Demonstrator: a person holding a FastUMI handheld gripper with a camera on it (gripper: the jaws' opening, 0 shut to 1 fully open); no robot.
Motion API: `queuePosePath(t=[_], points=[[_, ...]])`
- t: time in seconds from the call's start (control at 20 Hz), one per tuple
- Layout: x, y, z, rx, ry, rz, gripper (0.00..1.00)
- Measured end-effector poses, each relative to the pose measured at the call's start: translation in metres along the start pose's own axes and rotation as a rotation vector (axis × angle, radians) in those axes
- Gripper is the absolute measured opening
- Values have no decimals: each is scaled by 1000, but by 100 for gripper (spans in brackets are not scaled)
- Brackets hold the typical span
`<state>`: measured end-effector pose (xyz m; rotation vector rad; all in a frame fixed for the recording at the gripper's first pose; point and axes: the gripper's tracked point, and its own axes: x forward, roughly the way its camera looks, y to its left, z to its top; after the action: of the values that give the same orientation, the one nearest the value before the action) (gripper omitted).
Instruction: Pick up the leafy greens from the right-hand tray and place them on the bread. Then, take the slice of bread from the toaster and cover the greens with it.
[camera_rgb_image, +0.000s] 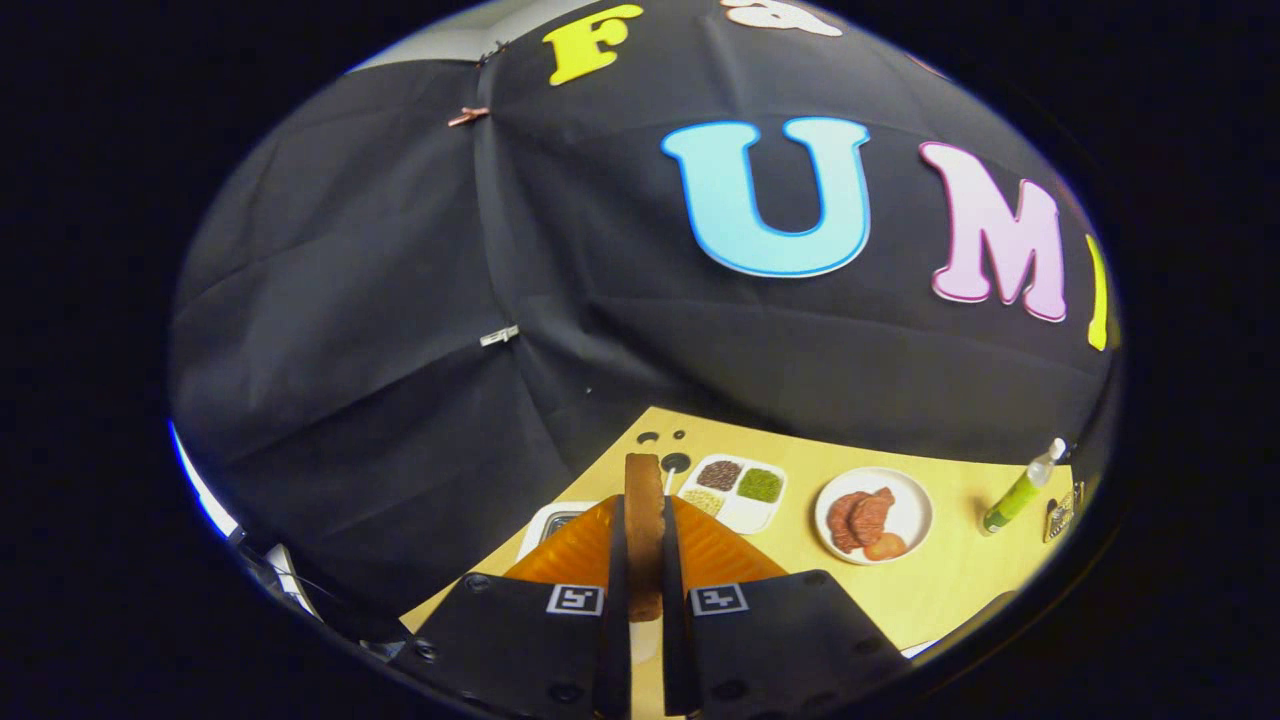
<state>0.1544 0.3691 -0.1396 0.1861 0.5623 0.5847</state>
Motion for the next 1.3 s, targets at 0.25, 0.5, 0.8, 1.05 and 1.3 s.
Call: queuePosePath(t=[0.25,0.5,0.8,1.05,1.3], points=[[-47,-63,-3,49,-42,-108,17],[-86,-129,-51,88,-22,-255,17],[-91,-154,-150,193,67,-329,17],[-67,-138,-203,299,108,-309,17],[-48,-125,-221,485,76,-266,17]])
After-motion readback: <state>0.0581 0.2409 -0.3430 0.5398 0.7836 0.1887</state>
